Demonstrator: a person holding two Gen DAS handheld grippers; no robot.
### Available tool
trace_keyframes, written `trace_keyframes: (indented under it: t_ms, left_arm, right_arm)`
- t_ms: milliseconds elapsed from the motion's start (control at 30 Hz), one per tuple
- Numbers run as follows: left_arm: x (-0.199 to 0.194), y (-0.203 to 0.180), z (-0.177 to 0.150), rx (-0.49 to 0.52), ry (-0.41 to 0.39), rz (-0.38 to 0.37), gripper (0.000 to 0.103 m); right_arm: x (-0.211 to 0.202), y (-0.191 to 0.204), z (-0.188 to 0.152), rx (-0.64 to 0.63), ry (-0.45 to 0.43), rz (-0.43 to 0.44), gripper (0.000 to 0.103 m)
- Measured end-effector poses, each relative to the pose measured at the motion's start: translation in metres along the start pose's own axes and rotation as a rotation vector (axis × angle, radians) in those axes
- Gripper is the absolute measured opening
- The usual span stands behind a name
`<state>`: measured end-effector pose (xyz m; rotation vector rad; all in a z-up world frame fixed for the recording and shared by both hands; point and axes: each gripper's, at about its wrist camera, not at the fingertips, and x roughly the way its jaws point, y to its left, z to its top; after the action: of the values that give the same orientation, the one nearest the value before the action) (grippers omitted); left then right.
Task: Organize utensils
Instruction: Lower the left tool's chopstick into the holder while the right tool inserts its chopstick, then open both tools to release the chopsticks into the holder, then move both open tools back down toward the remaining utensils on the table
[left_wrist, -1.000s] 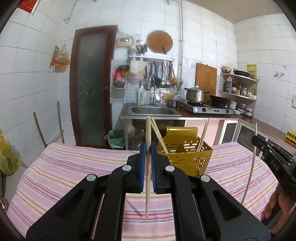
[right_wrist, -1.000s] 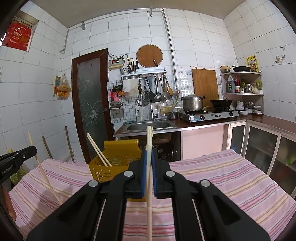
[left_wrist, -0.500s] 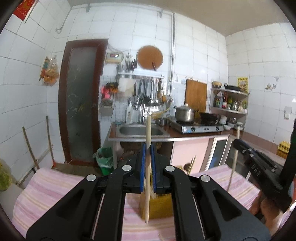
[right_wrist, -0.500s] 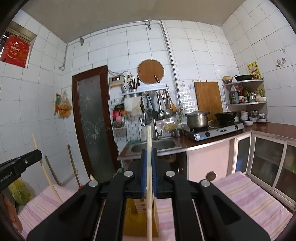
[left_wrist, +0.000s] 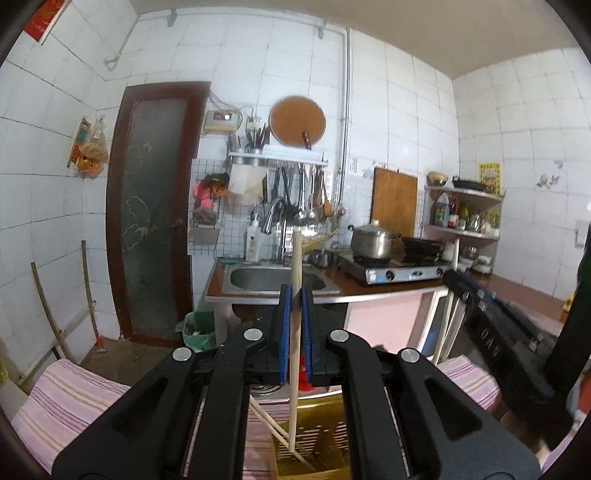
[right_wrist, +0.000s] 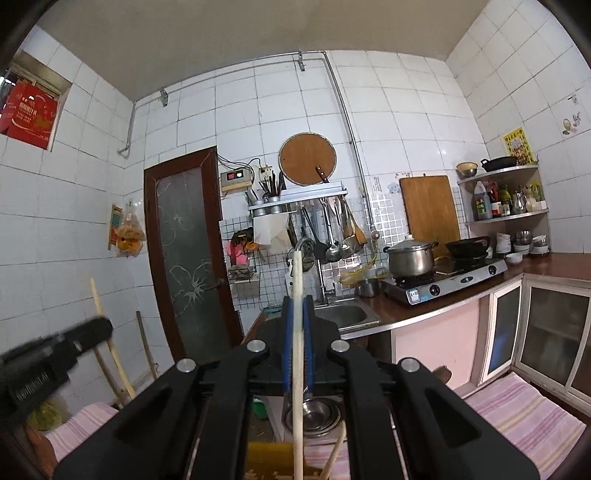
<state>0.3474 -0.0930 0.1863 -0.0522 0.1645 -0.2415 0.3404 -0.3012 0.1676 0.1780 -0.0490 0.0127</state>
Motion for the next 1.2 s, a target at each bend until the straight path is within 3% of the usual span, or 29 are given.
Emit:
trace_keyframes:
  t_ms: [100, 233, 400, 433, 467, 500, 567, 667, 800, 1000, 1200]
  left_arm:
    - [0.022, 0.004, -0.024, -0.011, 0.039, 0.000, 0.005]
    - [0.042, 0.009, -0.055, -0.013, 0.099, 0.009, 0.005]
    - [0.041, 0.016, -0.070, -0.027, 0.146, 0.021, 0.005]
    - [0.038, 0.016, -0.069, -0.022, 0.150, 0.026, 0.009]
    - [0.032, 0.018, -0.066, -0.019, 0.156, 0.028, 0.023]
    - [0.027, 0.020, -0.062, -0.024, 0.157, 0.029, 0.034]
    - [0.009, 0.025, -0.054, -0.046, 0.146, 0.048, 0.077]
    - [-0.022, 0.033, -0.048, -0.061, 0.133, 0.072, 0.097]
    - [-0.063, 0.047, -0.048, -0.049, 0.154, 0.141, 0.098]
    - [-0.105, 0.069, -0.073, -0.050, 0.187, 0.231, 0.098]
    - [-0.119, 0.083, -0.116, -0.041, 0.271, 0.249, 0.098]
  right_arm:
    - [0.015, -0.005, -0.018, 0.012, -0.001, -0.002, 0.006]
    - [0.028, -0.010, -0.050, 0.006, 0.077, -0.011, 0.006]
    - [0.021, -0.014, -0.069, -0.008, 0.143, -0.011, 0.007]
    - [0.019, -0.015, -0.068, -0.016, 0.156, -0.015, 0.007]
    - [0.014, -0.015, -0.065, -0.028, 0.173, -0.022, 0.013]
    - [0.011, -0.017, -0.063, -0.032, 0.182, -0.028, 0.036]
    - [-0.002, -0.021, -0.054, -0.025, 0.191, -0.042, 0.063]
    - [-0.028, -0.025, -0.043, -0.052, 0.207, -0.090, 0.068]
    - [-0.065, -0.033, -0.039, -0.072, 0.230, -0.147, 0.083]
    - [-0.111, -0.038, -0.055, -0.092, 0.292, -0.195, 0.089]
    - [-0.137, -0.032, -0.085, -0.098, 0.358, -0.197, 0.092]
